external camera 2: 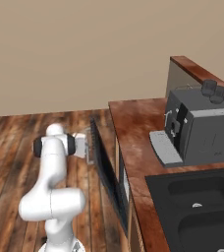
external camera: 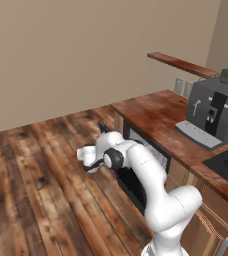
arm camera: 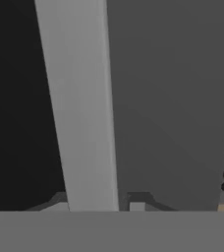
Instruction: Open the dishwasher door and pull out the top rack.
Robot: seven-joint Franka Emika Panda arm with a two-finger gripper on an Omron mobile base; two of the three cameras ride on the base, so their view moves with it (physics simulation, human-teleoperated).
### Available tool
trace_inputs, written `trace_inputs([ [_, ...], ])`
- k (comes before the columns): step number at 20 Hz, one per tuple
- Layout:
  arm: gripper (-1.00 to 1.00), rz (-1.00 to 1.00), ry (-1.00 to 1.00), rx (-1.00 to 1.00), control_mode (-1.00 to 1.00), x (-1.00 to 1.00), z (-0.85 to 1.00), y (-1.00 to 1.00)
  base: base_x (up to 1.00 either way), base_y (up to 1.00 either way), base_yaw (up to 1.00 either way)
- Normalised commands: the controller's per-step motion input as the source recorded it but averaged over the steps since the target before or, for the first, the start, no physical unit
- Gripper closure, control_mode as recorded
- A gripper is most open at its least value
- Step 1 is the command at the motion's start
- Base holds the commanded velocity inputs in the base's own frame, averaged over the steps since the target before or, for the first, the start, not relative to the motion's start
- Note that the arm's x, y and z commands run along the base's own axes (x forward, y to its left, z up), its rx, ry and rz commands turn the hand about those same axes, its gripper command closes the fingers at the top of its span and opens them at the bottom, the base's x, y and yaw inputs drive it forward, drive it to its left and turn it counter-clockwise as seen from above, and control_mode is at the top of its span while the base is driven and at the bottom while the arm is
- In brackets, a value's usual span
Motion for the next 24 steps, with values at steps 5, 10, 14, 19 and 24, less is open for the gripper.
trace_inputs([
  [5,1.00,-0.03,0.00,0.00,-1.00,-0.31,-0.24,0.78,0.00,0.00,0.00],
  [10,1.00,-0.03,0.00,0.00,-1.00,-0.35,-0.26,0.76,0.00,0.00,0.00],
  [14,1.00,-0.02,0.00,0.00,-1.00,-0.40,-0.27,0.77,0.00,0.00,0.00],
  [19,1.00,-0.02,0.00,0.00,-1.00,-0.39,-0.31,0.75,0.00,0.00,0.00],
  [24,1.00,-0.02,0.00,0.00,-1.00,-0.40,-0.39,0.70,0.00,0.00,0.00],
])
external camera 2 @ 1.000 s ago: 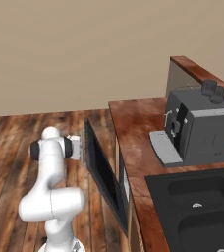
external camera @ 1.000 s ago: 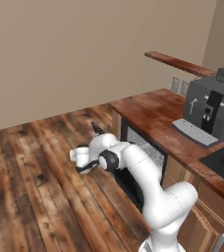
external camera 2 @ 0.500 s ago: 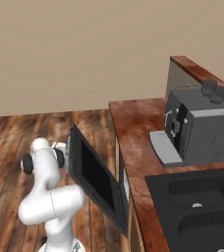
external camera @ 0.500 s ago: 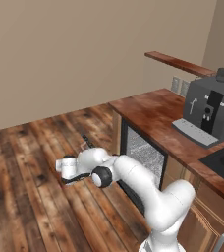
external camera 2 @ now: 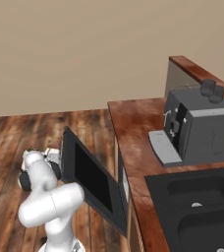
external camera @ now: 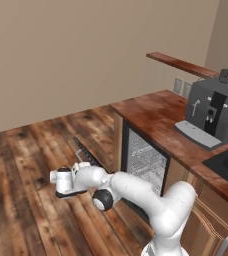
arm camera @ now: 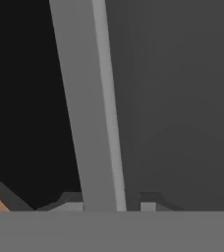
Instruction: Open the dishwasher door and pull out the top rack.
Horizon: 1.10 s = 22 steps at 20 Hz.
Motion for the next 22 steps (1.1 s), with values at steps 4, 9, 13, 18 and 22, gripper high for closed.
trace_inputs([
  [4,1.00,-0.02,0.00,0.00,-1.00,-0.42,-0.47,0.68,0.00,0.00,0.00],
  [9,-1.00,0.00,0.00,0.00,-1.00,-0.40,-0.23,0.63,0.00,0.00,0.00],
  [13,-1.00,-0.01,-0.04,0.00,-1.00,-0.31,0.06,0.54,0.00,0.00,0.00],
  [18,-1.00,0.00,-0.14,0.00,-1.00,-0.60,0.51,0.26,0.00,0.00,0.00],
  [22,-1.00,0.00,-0.13,0.03,-1.00,-0.84,0.44,0.13,0.00,0.00,0.00],
])
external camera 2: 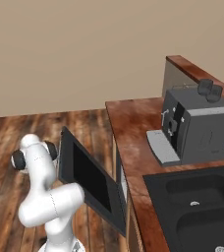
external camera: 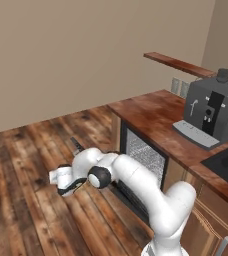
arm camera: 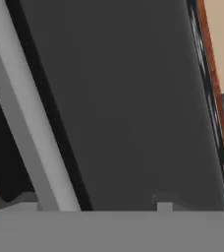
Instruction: Open the dishwasher door and pull out the top rack.
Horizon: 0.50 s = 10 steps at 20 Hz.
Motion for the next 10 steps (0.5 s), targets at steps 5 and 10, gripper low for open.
trace_inputs([
  [5,-1.00,-0.01,-0.05,0.09,-1.00,-0.88,0.21,0.20,0.00,0.00,0.00],
  [10,-1.00,-0.03,-0.02,0.11,-1.00,-0.88,0.13,0.32,0.00,0.00,0.00],
])
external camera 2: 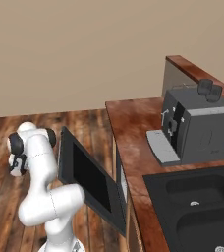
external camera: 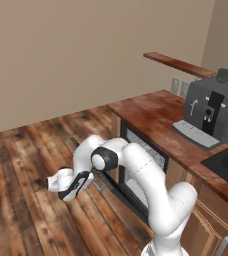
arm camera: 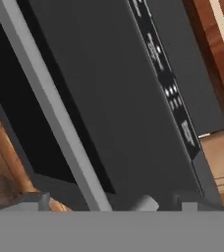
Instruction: Open the dishwasher door and pull out the top rack.
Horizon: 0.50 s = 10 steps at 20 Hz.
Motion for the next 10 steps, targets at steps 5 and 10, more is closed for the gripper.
trace_inputs([
  [5,-1.00,-0.01,-0.14,0.04,-1.00,-0.85,0.52,0.39,0.00,0.00,0.00],
  [10,-1.00,0.00,-0.29,-0.03,-1.00,-0.64,1.00,0.22,0.00,0.00,0.00],
])
